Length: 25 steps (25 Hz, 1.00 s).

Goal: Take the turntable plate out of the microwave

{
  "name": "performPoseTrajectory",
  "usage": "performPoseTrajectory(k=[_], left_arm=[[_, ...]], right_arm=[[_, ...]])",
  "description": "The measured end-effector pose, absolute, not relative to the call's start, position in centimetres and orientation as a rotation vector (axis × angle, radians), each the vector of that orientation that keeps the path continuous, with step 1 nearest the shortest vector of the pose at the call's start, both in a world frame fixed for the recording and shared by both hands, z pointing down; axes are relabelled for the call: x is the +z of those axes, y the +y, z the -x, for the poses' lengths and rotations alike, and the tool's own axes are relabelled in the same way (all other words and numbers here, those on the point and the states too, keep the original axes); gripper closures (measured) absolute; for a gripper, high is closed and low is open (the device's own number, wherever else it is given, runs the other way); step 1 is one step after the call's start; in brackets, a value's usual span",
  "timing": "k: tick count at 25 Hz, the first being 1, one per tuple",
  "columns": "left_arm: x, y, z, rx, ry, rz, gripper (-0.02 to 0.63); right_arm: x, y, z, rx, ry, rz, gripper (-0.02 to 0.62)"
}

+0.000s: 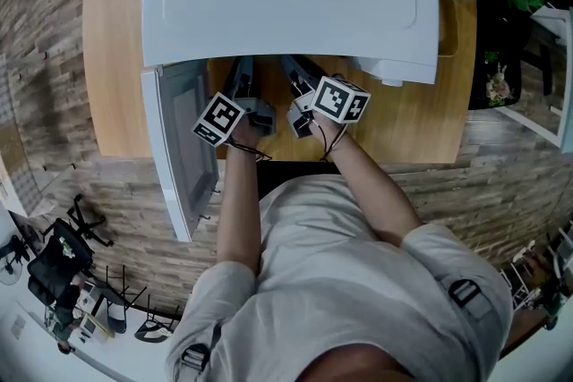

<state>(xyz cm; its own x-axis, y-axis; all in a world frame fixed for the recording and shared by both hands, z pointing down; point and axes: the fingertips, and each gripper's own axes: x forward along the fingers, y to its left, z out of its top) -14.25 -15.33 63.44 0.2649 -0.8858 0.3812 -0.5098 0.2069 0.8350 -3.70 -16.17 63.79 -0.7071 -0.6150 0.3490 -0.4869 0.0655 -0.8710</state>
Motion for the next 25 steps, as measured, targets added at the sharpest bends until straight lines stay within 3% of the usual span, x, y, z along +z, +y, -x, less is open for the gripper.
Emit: performPoseTrajectory(k=[2,20,25], left_arm=[[63.6,-15.2,14.3,-0.423,-1.388,-1.444,0.515],[63.6,-10.6,12.3,-0.296,-1.347,-1.524,0.502],[63.8,-11.2,12.6,-0.28,-1.347,-1.556,0.463]], right_arm=[[63.8,-16.1,3.6,-1.716,2.231,1.164,0.511],[63.3,-12.0,1.7,-1.695,2.433,1.159,0.5],[63.8,-12.4,1.1,-1.699,2.42,1.155,0.477]])
